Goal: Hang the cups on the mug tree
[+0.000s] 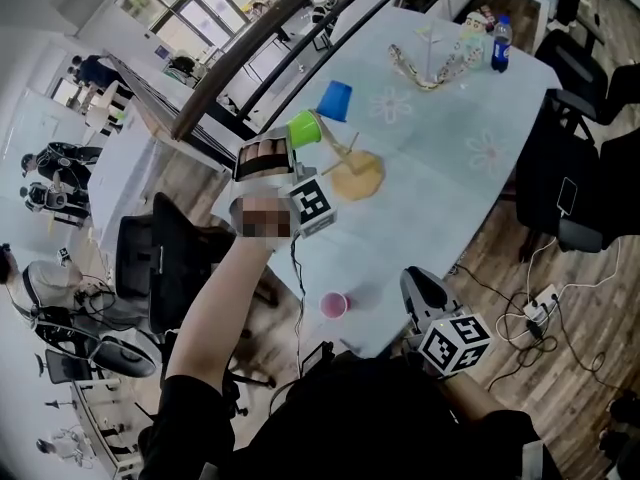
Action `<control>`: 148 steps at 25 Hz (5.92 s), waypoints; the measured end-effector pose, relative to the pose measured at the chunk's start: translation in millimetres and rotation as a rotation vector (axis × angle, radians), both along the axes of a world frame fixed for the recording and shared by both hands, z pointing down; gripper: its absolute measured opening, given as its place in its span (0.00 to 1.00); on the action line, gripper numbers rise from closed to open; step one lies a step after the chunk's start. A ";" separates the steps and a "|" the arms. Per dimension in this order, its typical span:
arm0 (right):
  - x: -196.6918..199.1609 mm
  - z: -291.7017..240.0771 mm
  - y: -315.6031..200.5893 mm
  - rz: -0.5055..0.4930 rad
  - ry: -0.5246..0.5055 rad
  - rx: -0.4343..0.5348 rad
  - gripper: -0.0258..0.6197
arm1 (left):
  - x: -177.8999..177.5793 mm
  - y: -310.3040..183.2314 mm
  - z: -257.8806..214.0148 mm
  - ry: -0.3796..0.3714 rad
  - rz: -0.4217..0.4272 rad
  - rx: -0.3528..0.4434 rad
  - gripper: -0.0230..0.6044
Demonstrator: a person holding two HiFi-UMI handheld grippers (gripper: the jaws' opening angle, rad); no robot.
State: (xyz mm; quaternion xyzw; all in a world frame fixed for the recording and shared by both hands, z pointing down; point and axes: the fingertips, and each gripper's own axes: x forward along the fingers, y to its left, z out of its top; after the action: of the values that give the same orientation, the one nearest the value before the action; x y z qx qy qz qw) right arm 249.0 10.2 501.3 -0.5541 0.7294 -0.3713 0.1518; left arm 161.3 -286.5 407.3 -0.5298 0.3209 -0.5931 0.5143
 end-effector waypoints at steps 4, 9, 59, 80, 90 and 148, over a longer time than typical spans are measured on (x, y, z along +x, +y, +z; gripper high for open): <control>-5.1 0.7 0.9 -0.006 0.007 -0.003 0.13 | -4.3 23.8 -13.2 0.089 0.000 -0.057 0.43; -9.2 1.2 -0.5 -0.015 0.024 -0.013 0.13 | -28.4 48.5 -28.6 0.134 -0.013 -0.055 0.43; -142.1 -87.2 -52.9 -0.167 0.409 0.054 0.13 | -147.1 239.3 16.7 1.784 -0.056 -1.054 0.09; -134.8 -89.3 -50.1 -0.109 0.423 0.050 0.13 | -132.3 237.7 14.7 1.754 0.002 -1.137 0.09; -135.2 -90.0 -47.9 -0.111 0.415 0.051 0.13 | -133.3 240.6 15.2 1.754 -0.010 -1.137 0.09; -138.3 60.4 -33.3 -0.395 0.469 -0.213 0.14 | -214.0 246.1 194.1 1.297 -0.216 -1.117 0.09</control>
State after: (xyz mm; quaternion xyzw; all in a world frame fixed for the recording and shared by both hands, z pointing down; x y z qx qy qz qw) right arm 110.6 -23.2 561.7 -0.4852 0.7949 -0.3300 -0.1542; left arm -52.7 -40.4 601.3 -0.9058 0.2609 -0.2899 -0.1656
